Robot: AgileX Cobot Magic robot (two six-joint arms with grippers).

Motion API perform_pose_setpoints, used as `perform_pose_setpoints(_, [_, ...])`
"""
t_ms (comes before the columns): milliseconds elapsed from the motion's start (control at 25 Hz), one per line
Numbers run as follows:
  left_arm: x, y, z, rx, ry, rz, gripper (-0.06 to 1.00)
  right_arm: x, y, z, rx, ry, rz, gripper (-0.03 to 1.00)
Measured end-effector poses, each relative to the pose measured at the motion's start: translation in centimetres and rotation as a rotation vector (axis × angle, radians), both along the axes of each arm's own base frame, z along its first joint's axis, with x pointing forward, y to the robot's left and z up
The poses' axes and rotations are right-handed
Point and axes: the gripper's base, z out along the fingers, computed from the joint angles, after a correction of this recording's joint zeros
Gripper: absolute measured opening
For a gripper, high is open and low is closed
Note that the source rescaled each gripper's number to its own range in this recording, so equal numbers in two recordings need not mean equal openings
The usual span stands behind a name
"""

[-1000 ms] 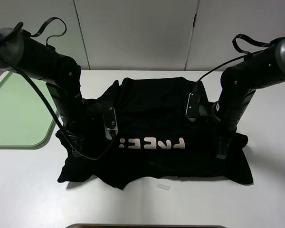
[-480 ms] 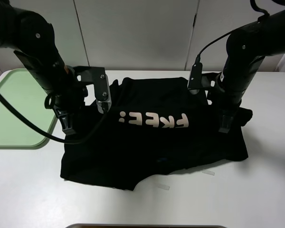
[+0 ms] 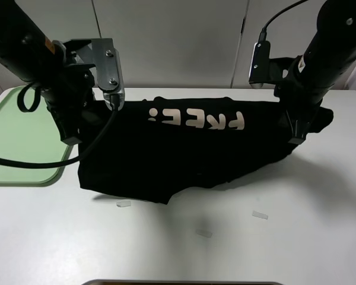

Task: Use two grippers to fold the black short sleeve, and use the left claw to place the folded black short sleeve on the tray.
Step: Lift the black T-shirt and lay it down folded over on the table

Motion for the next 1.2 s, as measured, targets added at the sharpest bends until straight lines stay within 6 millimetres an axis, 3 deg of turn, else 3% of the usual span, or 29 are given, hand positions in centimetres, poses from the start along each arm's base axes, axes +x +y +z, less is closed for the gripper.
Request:
perform_pose_setpoints(240, [-0.6, 0.3, 2.1, -0.03, -0.052, 0.001, 0.0, -1.3, -0.6, 3.5, 0.025, -0.112, 0.007, 0.0])
perform_pose_setpoints(600, [0.0, 0.0, 7.6, -0.092, -0.166, 0.0, 0.0, -3.4, -1.6, 7.7, 0.048, -0.261, 0.017, 0.0])
perform_pose_setpoints(1200, [0.2, -0.1, 15.1, -0.167, -0.306, -0.001, 0.0, -7.7, -3.3, 15.1, 0.156, -0.638, 0.027, 0.0])
